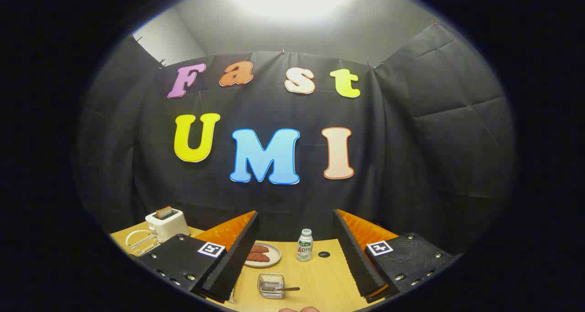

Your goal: Take the plate from the dish rack, then take the spoon from the basket and place it into the plate.

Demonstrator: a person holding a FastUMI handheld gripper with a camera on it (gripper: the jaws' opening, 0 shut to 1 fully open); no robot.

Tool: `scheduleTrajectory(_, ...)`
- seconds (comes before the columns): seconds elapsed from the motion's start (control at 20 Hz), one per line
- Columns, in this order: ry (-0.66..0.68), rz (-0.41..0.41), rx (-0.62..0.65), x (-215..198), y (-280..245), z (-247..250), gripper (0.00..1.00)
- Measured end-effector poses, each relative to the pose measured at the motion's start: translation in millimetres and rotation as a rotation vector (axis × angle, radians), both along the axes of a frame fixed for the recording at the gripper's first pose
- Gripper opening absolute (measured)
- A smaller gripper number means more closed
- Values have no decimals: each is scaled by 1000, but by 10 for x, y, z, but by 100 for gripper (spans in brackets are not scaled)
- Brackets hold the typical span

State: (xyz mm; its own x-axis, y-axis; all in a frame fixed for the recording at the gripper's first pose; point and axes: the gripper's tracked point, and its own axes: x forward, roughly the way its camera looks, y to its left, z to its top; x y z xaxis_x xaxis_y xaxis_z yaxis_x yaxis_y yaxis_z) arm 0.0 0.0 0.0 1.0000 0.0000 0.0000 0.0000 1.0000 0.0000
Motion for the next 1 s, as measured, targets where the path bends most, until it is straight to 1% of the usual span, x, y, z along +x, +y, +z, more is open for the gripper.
scheduleTrajectory(0.2, 11, 16, 6, -38, 264, 100, 97)
scheduleTrajectory(0.5, 32, 12, 43, -115, 620, 131, 97)
scheduleTrajectory(0.7, 17, 28, 45, -151, 835, 212, 97)
scheduleTrajectory(0.8, 45, 56, 33, -141, 981, 177, 97)
scheduleTrajectory(0.9, 95, 106, 28, -112, 1152, 85, 97)
scheduleTrajectory(1.0, 141, 135, 33, -81, 1286, -3, 97)
